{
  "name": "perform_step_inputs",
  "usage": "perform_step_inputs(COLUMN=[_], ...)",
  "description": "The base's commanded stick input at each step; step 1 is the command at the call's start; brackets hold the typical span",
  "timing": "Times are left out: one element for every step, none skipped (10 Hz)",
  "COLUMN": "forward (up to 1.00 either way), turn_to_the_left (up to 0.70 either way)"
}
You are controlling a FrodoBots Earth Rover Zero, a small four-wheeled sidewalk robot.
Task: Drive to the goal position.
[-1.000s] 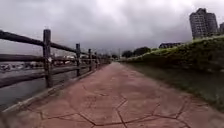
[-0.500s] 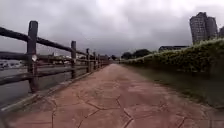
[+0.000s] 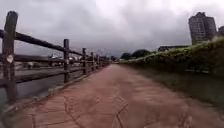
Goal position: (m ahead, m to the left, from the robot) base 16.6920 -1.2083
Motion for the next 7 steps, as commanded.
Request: perform_step_inputs(forward=[1.00, 1.00, 1.00, 1.00, 1.00, 1.00, 1.00], turn_to_the_left=[0.29, 0.31, 0.00, 0.00, 0.00, 0.00, 0.00])
